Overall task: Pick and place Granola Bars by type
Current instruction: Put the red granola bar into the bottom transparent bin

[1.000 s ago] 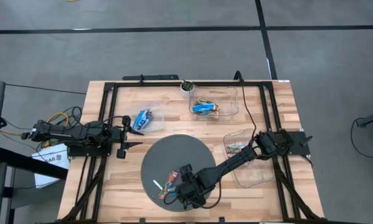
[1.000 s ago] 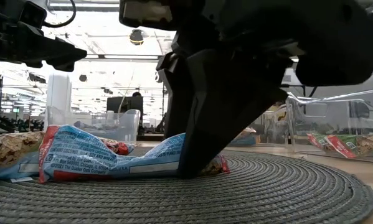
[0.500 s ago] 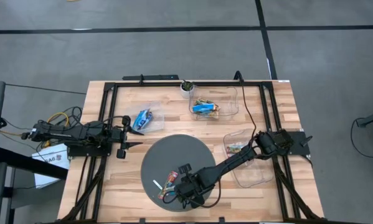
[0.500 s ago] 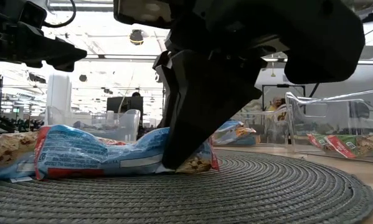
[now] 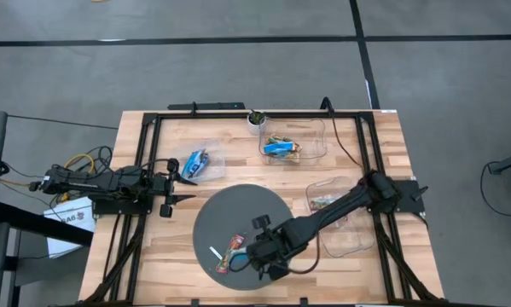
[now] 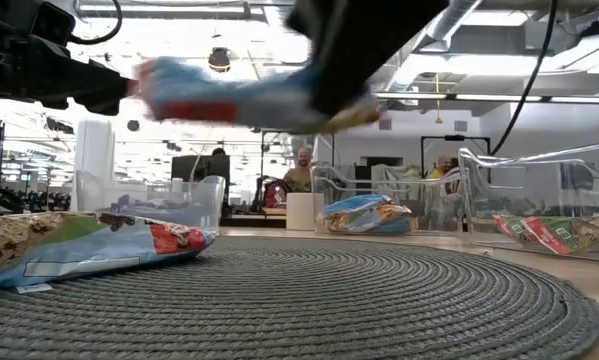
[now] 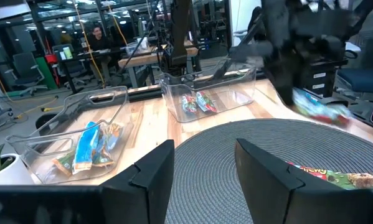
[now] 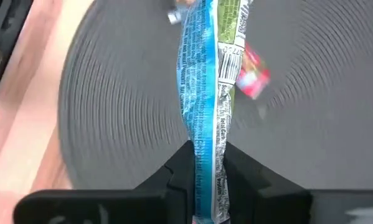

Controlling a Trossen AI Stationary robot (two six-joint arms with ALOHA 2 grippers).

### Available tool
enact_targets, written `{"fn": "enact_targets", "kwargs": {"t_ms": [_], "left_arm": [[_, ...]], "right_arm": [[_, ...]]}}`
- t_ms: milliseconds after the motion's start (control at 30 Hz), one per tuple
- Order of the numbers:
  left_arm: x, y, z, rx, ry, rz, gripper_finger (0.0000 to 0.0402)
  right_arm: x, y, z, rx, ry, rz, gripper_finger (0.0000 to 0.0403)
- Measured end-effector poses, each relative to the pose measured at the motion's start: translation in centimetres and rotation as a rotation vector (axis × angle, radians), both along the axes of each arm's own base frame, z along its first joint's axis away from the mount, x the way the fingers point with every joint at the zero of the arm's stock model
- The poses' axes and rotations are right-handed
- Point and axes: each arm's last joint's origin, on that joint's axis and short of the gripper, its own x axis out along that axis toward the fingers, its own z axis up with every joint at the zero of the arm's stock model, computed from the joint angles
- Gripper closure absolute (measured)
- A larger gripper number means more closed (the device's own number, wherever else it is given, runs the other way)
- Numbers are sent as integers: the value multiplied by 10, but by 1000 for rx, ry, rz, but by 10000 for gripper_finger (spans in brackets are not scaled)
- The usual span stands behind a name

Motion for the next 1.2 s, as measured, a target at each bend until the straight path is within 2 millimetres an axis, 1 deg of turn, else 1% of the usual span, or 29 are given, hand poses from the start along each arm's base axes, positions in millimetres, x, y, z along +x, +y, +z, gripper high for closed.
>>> {"fn": "enact_targets", "kwargs": {"t_ms": [233,400,567,700,800,933,1000,1200], "left_arm": [[0,0,0,0,0,0,239],[0,0,0,0,0,0,239],[0,0,0,0,0,0,239],[0,0,0,0,0,0,239],[0,0,0,0,0,0,239],[0,0,0,0,0,0,239],[0,0,0,0,0,0,239],[0,0,0,0,0,0,239]], "right_arm": [[-36,-19,46,-30,103,-74,350],[-61,-32,73,-47,168,-139,350],[-85,-44,92,-80,245,-200,350],[-97,-51,101,-100,282,-232,350],[-105,-52,103,-100,285,-245,350],[-122,-60,88,-98,308,-286,350],[-133,-68,81,-84,313,-319,350],[-165,-89,63,11,344,-414,350]]}}
